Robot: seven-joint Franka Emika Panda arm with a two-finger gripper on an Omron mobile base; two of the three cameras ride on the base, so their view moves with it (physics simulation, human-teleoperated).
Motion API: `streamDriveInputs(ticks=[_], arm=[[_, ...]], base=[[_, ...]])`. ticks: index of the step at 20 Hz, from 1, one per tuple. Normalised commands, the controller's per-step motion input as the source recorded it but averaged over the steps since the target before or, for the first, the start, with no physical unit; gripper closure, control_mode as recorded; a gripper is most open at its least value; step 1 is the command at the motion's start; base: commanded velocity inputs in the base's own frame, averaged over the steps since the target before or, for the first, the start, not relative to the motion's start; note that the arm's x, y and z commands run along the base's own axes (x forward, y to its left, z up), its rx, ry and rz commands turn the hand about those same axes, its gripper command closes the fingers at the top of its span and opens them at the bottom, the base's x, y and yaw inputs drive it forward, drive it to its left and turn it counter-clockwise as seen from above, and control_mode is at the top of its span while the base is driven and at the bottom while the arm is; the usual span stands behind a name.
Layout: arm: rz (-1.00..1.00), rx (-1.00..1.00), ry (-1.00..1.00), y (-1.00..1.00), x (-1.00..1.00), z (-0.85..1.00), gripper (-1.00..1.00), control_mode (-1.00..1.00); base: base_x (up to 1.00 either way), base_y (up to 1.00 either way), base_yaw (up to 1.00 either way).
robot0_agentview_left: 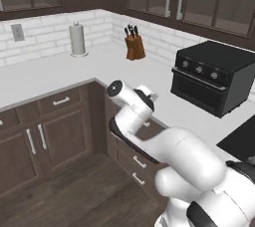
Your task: Take a straw from the drawer in front and place it inside the glass cup on the dining counter.
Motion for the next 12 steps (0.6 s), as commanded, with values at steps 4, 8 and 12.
streamDriveInputs(ticks=[4,8,12], arm=[[-0.03,-0.27,-0.01,0.0,0.38,-0.63,-1.0,-1.0],[-0.06,-0.25,-0.01,0.0,0.45,-0.59,-1.0,-1.0],[-0.08,-0.25,-0.01,0.0,0.39,-0.56,-1.0,-1.0]], base=[[0.0,0.0,0.0],[0.0,0.0,0.0],[0.0,0.0,0.0]])
